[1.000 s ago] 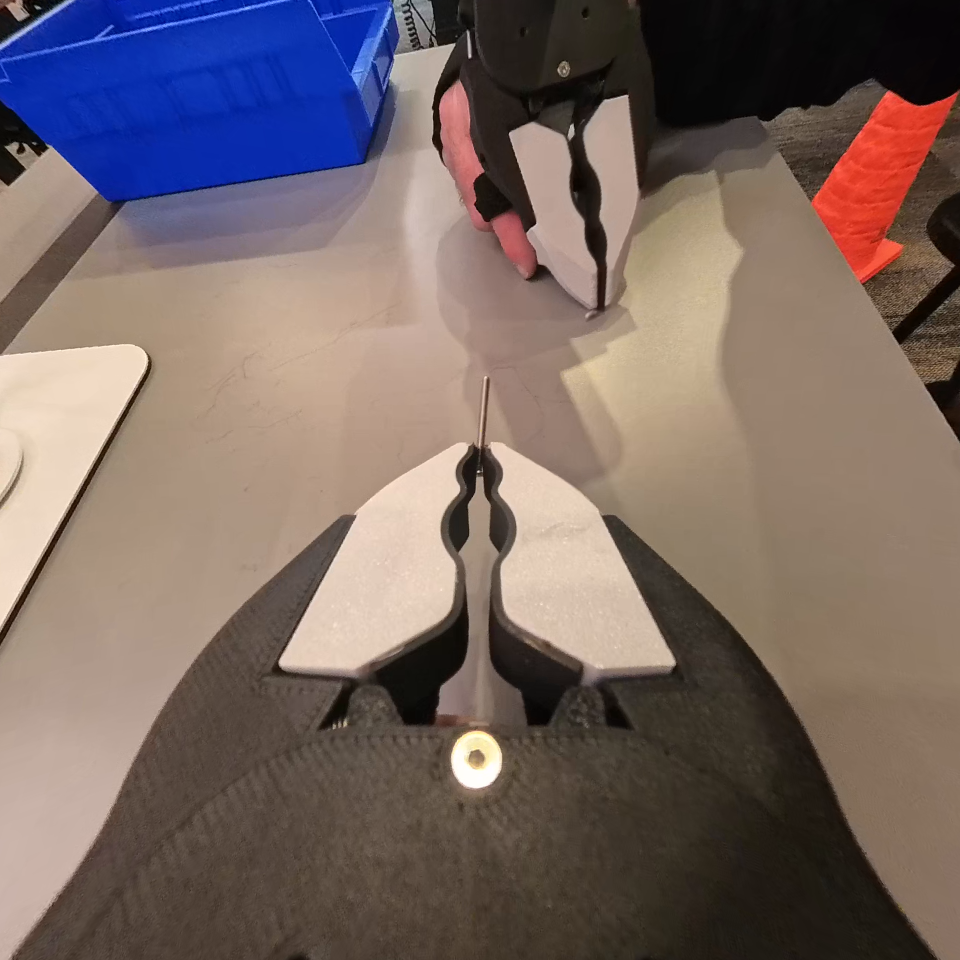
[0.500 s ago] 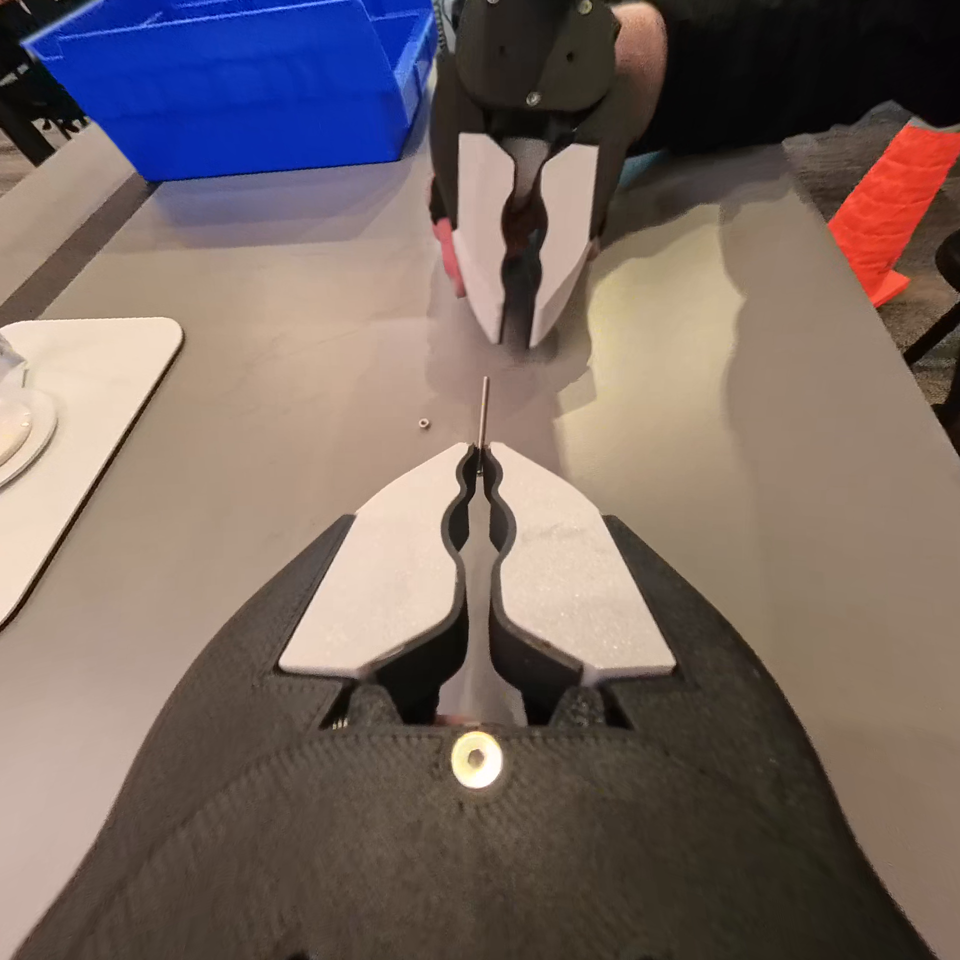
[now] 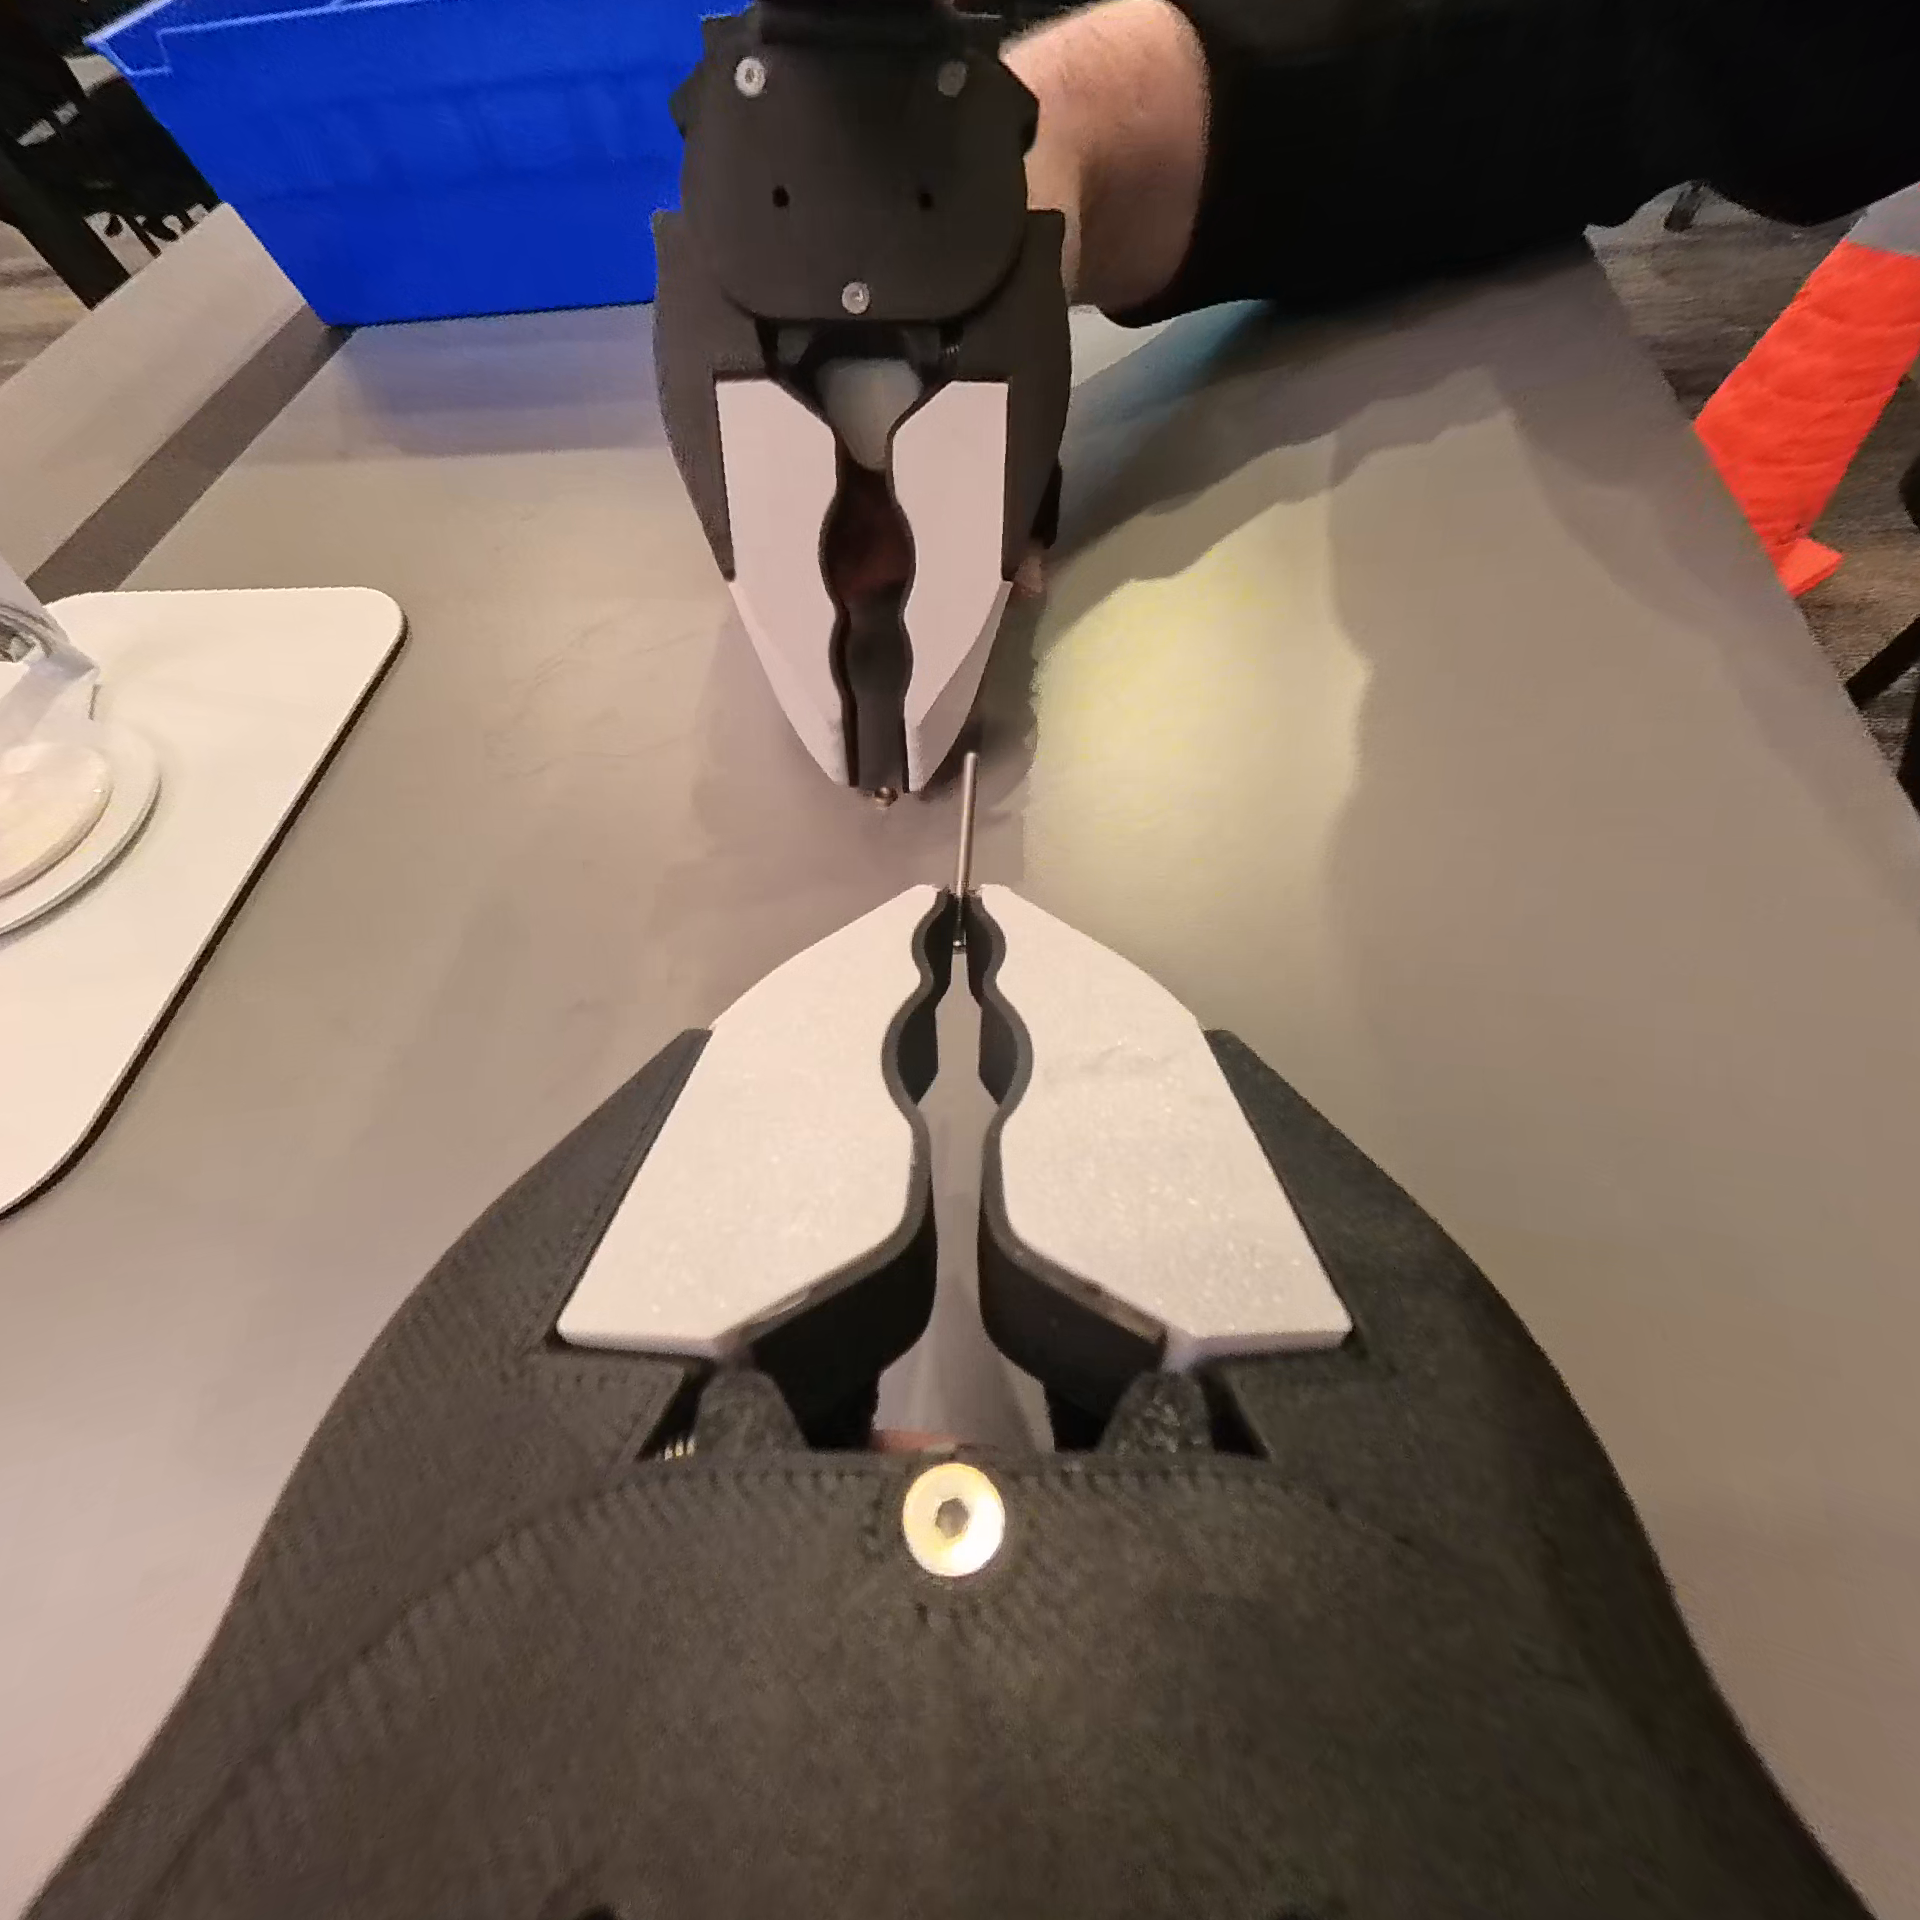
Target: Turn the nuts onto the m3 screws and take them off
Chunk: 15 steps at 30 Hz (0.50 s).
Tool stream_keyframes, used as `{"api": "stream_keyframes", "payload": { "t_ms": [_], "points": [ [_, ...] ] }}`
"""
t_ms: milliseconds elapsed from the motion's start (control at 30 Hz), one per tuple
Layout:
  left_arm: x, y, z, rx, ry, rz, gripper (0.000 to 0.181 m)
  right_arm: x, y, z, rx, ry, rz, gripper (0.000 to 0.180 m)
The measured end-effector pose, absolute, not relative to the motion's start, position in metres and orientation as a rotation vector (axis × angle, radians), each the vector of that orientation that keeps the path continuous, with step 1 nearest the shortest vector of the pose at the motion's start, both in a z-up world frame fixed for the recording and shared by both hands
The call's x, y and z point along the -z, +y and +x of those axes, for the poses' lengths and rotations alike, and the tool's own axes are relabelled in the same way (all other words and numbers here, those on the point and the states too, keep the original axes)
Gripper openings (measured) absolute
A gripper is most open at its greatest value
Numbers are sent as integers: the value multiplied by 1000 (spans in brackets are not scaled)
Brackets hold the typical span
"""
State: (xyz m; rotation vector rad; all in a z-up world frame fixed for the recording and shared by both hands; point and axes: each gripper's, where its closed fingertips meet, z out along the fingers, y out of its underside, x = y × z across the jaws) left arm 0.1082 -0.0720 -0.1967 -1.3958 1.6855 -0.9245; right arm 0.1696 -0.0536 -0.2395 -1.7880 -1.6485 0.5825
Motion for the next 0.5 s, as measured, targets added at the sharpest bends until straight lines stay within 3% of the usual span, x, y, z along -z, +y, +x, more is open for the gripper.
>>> {"api": "stream_keyframes", "payload": {
  "t_ms": [500],
  "points": [
    [195, -73, 107, 952, 1680, -1394, 2, 245, -53, 169, -588, -1677, -1834, 5]
  ]
}}
